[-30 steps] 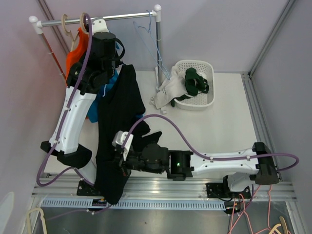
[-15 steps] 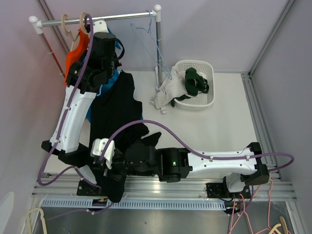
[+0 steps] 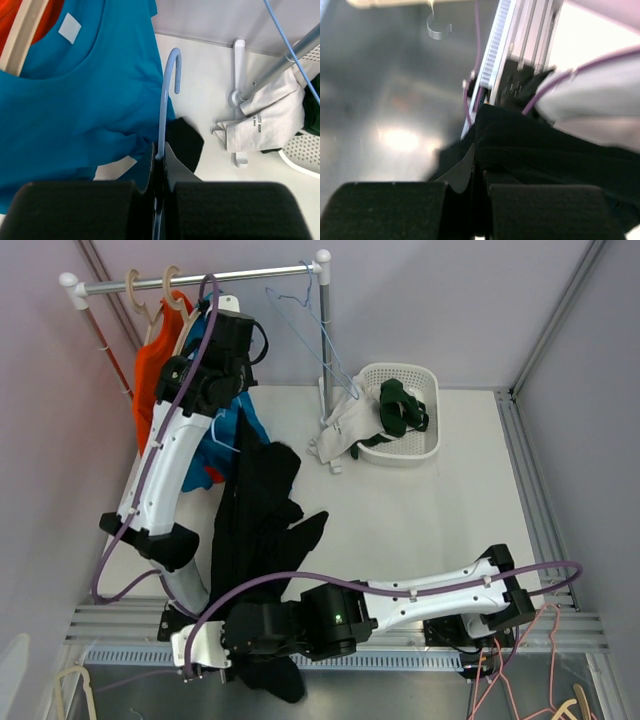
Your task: Remove the t-shirt from the hanger
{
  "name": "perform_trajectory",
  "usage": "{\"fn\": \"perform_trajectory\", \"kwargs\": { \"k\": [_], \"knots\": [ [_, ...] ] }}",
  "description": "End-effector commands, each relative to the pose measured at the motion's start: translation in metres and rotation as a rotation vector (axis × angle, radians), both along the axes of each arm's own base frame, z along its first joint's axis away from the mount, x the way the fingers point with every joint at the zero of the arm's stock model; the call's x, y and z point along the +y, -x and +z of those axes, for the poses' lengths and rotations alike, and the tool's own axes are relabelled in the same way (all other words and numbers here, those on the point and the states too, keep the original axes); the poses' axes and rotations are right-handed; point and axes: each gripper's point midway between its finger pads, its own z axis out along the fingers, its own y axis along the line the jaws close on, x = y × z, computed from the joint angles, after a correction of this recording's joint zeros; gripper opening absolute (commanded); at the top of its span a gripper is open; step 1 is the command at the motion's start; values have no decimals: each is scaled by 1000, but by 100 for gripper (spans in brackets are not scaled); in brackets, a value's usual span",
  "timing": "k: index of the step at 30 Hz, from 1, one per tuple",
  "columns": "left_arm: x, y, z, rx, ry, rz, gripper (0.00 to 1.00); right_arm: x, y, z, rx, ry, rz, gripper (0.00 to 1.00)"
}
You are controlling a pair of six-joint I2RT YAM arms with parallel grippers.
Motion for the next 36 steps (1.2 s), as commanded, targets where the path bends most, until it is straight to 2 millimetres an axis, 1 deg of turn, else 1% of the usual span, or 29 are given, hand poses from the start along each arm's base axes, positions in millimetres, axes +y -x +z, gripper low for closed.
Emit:
{"fn": "perform_trajectory", "kwargs": {
  "k": [1, 2, 4, 5, 6, 7, 8, 9, 10, 11, 12, 13, 15, 16, 17, 19, 21, 22, 23, 25, 26, 28, 29, 30, 32, 33, 34, 35, 36],
  "knots": [
    [2, -29, 94, -370, 187, 31, 1, -33, 79, -6, 176, 50, 227, 0],
    [-1, -22, 98, -364, 195, 0, 0, -37, 67, -26, 196, 90, 161, 0],
    [-2, 0, 118, -394, 219, -69, 1, -28, 23, -10, 225, -16, 14, 0],
    [-8, 9, 119, -385, 235, -118, 0, -30, 7, -10, 260, -35, -54, 0],
    [-10, 20, 120, -378, 245, -140, 0, -37, -29, -15, 287, -51, -154, 0],
    [-5, 40, 130, -396, 260, -158, 1, -36, -51, -7, 308, -109, -230, 0],
    [-4, 48, 125, -378, 262, -168, 1, -40, -76, -8, 320, -135, -318, 0],
    [-3, 61, 124, -367, 277, -189, 1, -51, -114, -9, 367, -171, -442, 0],
    [-3, 68, 114, -337, 275, -199, 0, -59, -134, -12, 388, -183, -516, 0],
    [7, 93, 128, -380, 301, -210, 1, -67, -154, -14, 406, -196, -590, 0],
    [10, 105, 136, -411, 316, -222, 0, -75, -171, -17, 443, -207, -666, 0],
    [13, 113, 134, -417, 318, -229, 1, -92, -200, -23, 451, -221, -763, 0],
    [27, 152, 162, -556, 356, -278, 0, -119, -242, -37, 490, -224, -935, 0],
    [29, 161, 162, -574, 364, -288, 1, -130, -256, -43, 505, -216, -998, 0],
    [41, 187, 175, -640, 389, -296, 0, -140, -265, -55, 530, -178, -1047, 0],
    [53, 212, 193, -714, 426, -296, 1, -162, -292, -72, 576, -161, -1159, 0],
    [69, 243, 214, -790, 472, -290, 1, -167, -296, -77, 595, -160, -1162, 0],
    [73, 248, 215, -785, 477, -279, 0, -170, -298, -78, 591, -165, -1174, 0],
    [74, 250, 208, -746, 472, -274, 0, -173, -299, -71, 586, -186, -1174, 0],
    [82, 262, 213, -772, 483, -261, 1, -174, -297, -55, 571, -228, -1157, 0],
    [82, 259, 211, -779, 480, -254, 0, -177, -294, -31, 559, -289, -1141, 0],
    [85, 259, 202, -785, 477, -241, 0, -196, -301, -6, 498, -337, -1207, 0],
    [85, 251, 192, -760, 469, -220, 1, -206, -307, 10, 454, -363, -1240, 0],
    [85, 249, 189, -760, 474, -210, 1, -225, -319, 43, 413, -416, -1291, 0],
    [80, 238, 173, -718, 473, -198, 1, -244, -336, 83, 332, -476, -1307, 0],
    [78, 237, 173, -725, 486, -203, 0, -254, -346, 126, 298, -578, -1298, 0],
    [72, 228, 160, -690, 480, -206, 1, -254, -347, 150, 273, -629, -1246, 0],
    [72, 230, 160, -699, 492, -210, 1, -257, -349, 174, 235, -687, -1216, 0],
    [70, 229, 161, -705, 499, -216, 1, -260, -353, 221, 136, -798, -1156, 0]
  ]
}}
